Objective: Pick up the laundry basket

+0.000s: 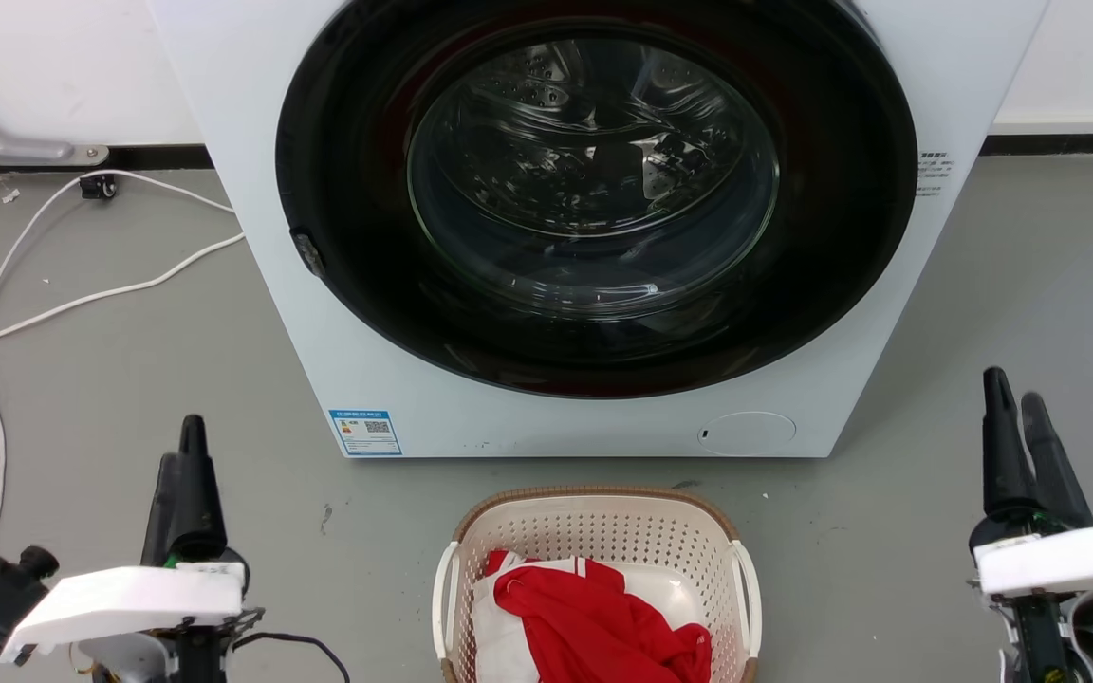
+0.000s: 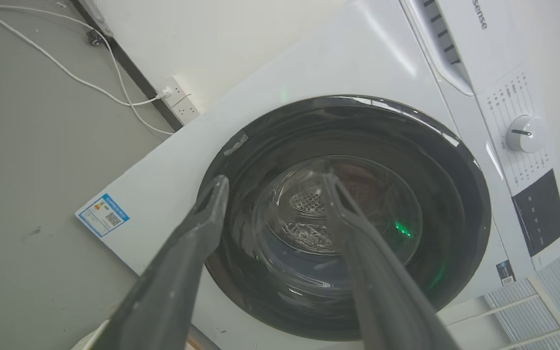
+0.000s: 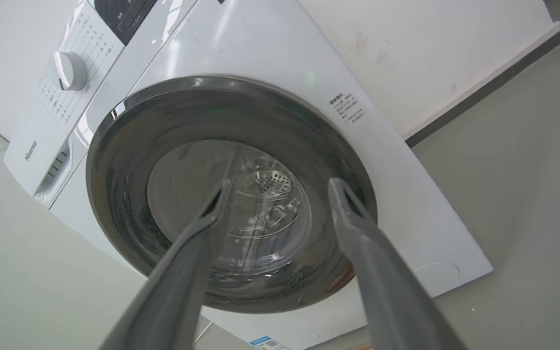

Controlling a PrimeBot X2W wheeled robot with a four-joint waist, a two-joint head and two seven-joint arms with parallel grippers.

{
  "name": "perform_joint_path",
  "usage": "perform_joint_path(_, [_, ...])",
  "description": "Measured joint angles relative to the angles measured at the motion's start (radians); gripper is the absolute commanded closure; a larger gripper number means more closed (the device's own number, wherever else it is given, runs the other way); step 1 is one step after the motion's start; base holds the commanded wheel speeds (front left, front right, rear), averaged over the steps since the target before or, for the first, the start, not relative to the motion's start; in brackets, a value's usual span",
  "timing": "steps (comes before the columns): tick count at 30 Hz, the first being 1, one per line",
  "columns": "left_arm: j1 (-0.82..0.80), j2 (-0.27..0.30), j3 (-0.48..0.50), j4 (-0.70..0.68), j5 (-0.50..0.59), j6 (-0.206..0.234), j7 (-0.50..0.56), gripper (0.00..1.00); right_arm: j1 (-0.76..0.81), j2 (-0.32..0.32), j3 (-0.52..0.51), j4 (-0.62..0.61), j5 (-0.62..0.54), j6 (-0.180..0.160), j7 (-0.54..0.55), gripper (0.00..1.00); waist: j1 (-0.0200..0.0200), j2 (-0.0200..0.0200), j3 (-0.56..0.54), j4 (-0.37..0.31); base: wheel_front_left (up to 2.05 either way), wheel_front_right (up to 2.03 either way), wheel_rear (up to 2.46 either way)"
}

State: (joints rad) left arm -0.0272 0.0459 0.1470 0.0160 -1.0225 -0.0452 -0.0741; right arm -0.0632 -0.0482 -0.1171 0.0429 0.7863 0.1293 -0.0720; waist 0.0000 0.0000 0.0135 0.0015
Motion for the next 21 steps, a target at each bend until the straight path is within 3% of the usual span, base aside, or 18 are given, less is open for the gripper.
perform_joint_path(7, [0.009,0.001,-0.078,-0.077,0.206,0.034,-0.02,0.0,0.003,0.0,0.032,-0.071,-0.185,0.0,-0.022,0.0,0.0,0.0,0.002,-0.002,0.0,0.0,0.0])
perform_joint_path(12, [0.023,0.001,-0.132,-0.084,0.325,0.028,-0.036,0.0,0.022,0.0,0.066,-0.082,-0.293,0.0,-0.035,0.0,0.0,0.0,0.002,-0.005,0.0,0.0,0.0])
perform_joint_path(21, [0.032,0.022,-0.217,-0.102,0.514,0.051,-0.062,0.0,0.028,0.0,0.076,-0.098,-0.424,0.0,-0.062,0.0,0.0,0.0,0.01,-0.01,0.0,0.0,0.0])
